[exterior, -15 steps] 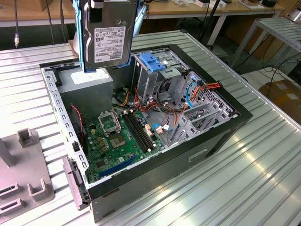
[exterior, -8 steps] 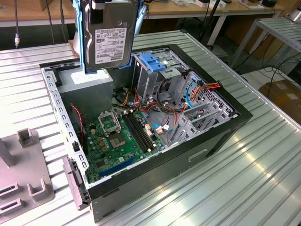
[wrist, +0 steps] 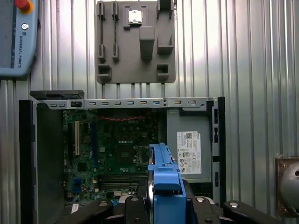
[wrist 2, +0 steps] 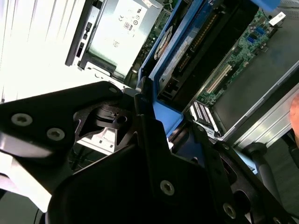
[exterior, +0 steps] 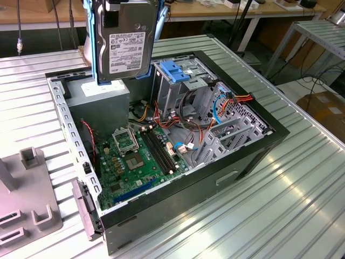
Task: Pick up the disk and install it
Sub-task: 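Insert the disk into the insertion slot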
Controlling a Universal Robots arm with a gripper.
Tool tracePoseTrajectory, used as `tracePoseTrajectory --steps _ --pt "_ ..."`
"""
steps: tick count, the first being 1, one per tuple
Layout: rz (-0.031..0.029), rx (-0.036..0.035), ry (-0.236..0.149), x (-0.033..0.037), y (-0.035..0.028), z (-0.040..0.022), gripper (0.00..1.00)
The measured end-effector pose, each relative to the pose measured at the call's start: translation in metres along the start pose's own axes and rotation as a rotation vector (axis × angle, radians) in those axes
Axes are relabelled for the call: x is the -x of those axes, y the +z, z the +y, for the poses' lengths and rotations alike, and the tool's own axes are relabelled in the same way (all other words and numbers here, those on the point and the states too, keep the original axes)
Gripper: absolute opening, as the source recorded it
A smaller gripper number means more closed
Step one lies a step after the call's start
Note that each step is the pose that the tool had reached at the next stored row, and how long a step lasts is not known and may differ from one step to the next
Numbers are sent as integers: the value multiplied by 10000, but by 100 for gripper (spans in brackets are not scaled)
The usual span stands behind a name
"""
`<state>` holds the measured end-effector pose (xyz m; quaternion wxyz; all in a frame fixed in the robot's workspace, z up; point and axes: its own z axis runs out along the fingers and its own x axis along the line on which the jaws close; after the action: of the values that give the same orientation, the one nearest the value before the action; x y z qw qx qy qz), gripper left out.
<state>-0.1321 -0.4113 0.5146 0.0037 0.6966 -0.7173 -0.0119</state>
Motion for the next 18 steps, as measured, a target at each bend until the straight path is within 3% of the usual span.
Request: tracePoseTrajectory --steps 18 --pt "-1 0 1 -116 -1 -4 37"
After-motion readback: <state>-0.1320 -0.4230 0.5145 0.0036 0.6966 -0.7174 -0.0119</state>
